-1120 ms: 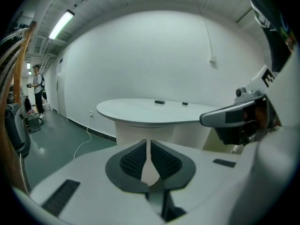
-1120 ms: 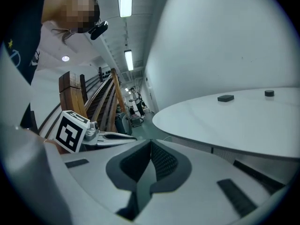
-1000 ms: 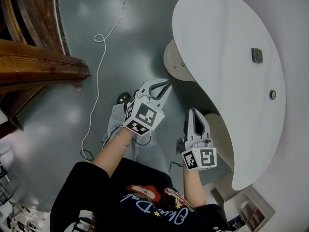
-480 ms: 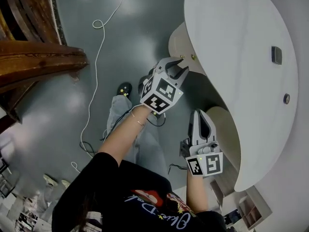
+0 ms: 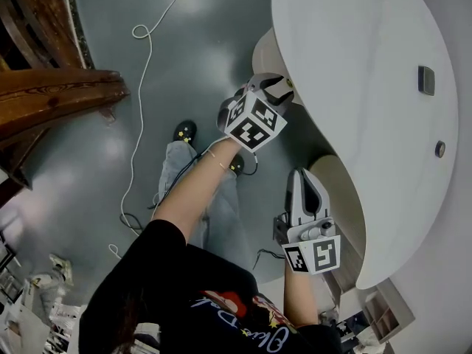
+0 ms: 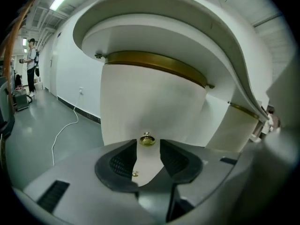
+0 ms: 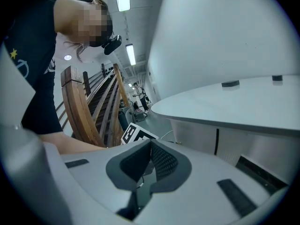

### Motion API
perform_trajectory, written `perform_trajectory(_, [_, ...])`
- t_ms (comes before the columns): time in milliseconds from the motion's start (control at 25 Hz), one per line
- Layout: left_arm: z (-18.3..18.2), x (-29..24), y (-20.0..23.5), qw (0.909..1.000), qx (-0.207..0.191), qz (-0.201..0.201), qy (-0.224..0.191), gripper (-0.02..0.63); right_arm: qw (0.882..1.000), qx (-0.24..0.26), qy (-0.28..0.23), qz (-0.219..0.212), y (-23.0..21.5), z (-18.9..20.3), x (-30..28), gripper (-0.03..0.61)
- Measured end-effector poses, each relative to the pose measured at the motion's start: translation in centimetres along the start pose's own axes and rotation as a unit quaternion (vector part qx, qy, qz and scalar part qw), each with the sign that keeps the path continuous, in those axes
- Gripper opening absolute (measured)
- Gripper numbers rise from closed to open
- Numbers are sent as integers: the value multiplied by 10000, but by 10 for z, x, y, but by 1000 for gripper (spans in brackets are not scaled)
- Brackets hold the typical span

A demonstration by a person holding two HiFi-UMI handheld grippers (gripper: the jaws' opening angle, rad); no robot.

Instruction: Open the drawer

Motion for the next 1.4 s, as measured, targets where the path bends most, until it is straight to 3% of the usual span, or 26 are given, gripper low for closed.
perform_trajectory(520, [-1,-21,4,9999,-70,64,96,101,9998,-103,32,136,-10,-2,-3,2])
perform_trajectory(1400, [16,14,4,9996,-103,-5,278,101,9999,-41,63,-70,17,-5,-21,2])
Point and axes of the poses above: the fingertips, and each gripper's own axes: x backward along the fingers, y to its left, z out of its underside, the point moved 8 cm from there along x, backward along the fingers, and after that the axes turned 7 degrees about -y, right-handed, at the moved point
